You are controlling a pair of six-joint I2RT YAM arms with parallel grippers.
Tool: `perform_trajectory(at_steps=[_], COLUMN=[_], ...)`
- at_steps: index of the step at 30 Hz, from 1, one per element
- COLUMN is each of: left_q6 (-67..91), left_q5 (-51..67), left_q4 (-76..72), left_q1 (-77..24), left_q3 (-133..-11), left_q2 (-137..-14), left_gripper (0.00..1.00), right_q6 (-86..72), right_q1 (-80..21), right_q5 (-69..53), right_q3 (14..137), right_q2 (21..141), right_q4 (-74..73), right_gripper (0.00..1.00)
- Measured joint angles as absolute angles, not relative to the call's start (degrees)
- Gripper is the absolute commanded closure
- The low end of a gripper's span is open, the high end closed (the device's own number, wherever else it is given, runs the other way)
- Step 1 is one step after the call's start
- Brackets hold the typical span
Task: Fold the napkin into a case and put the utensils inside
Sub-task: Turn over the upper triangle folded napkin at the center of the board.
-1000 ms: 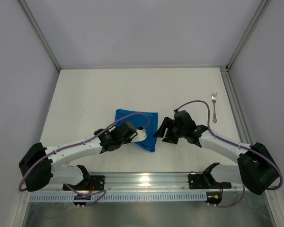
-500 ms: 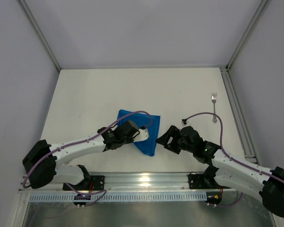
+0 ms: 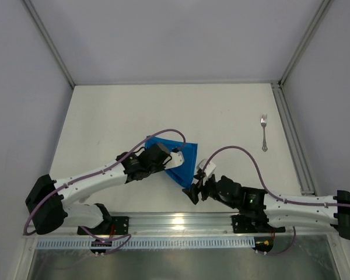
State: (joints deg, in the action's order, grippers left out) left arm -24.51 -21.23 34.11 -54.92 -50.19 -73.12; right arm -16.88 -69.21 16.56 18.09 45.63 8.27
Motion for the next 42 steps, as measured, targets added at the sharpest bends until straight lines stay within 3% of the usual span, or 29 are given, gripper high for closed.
perform_trajectory(at_steps=[4, 11, 28, 31, 32, 33, 36, 42], left_q6=[-24.03, -23.88, -22.92, -22.9, -22.92, -22.9, -22.85, -22.65], left_q5=[-21.08, -20.95, -20.1, -19.88, -19.81, -19.68, -19.22, -17.87], left_q4=[35.75, 38.02, 40.21, 40.47, 40.62, 40.77, 41.06, 41.56], left_q1=[-54.83, -54.72, -54.61, -54.41, -54.35, -54.24, -54.04, -53.98], left_q3=[-52.29, -53.6, -55.29, -55.29, -55.29, -55.29, -55.29, -55.42], left_q2=[-73.1, -73.19, -74.76, -74.76, -74.76, -74.76, -74.76, -74.76], left_gripper=[1.0, 1.0, 1.0, 1.0, 1.0, 1.0, 1.0, 1.0], right_q6=[-2.11, 11.75, 13.39, 11.79, 11.42, 10.94, 9.8, 8.05], right_q1=[-76.31, -77.67, -85.76, -85.76, -85.76, -85.76, -85.76, -85.76], right_q5=[21.45, 25.63, 37.39, 40.32, 41.1, 41.89, 43.72, 45.3], right_q3=[15.29, 15.57, 22.28, 22.5, 22.5, 22.5, 22.52, 22.57], right_q2=[50.94, 65.54, 81.47, 83.53, 83.64, 83.64, 83.61, 82.17], right_q4=[17.91, 29.08, 31.22, 30.41, 29.95, 29.47, 28.62, 25.19], right_gripper=[0.19, 0.18, 0.2, 0.31, 0.37, 0.51, 0.71, 0.9])
